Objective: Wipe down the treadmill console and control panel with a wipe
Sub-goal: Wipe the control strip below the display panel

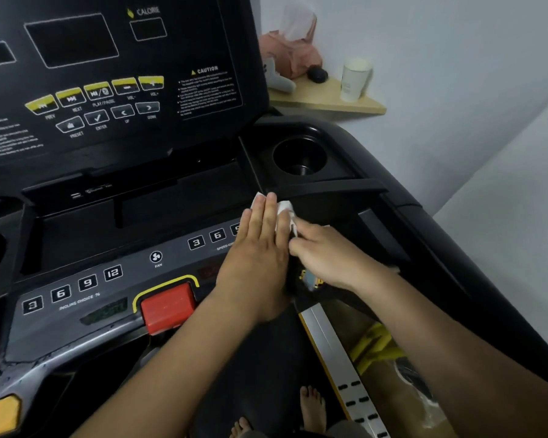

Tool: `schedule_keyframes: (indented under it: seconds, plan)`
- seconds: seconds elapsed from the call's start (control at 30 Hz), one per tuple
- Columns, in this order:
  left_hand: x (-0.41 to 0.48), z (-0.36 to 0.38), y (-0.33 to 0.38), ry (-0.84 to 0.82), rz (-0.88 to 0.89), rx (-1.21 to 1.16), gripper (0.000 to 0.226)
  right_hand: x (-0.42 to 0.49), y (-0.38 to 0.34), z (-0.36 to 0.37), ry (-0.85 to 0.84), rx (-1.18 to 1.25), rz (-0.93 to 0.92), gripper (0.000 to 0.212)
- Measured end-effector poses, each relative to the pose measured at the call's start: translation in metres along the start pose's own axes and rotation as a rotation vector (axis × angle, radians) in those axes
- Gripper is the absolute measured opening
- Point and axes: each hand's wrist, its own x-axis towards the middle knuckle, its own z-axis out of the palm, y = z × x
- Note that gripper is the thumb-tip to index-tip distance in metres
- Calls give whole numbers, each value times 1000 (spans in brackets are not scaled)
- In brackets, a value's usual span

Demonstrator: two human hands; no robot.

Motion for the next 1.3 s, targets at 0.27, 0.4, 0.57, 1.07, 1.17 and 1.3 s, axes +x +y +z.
schedule_keyframes:
  seconds: [0.27,0.4,0.57,1.07,1.17,1.3]
  plan:
    - [-64,27,7,93,78,-119,118,-75,29,26,124,-439,-137,73]
    - [-63,31,6,88,62,-74,110,-81,30,43,185,-653,-183,74]
    - [-38,13,-15,14,-121,58,82,-26,-14,50,141,-732,-252,74]
    - [-93,27,-40,108,-285,-48,94,-8,-50,73,114,-772,-343,70]
    - [-114,36,-50,134,-343,-136,93,-15,-69,99,25,-761,-437,66]
    - [-158,48,-73,135,-451,-162,113,-19,-75,110,4,-816,-490,64]
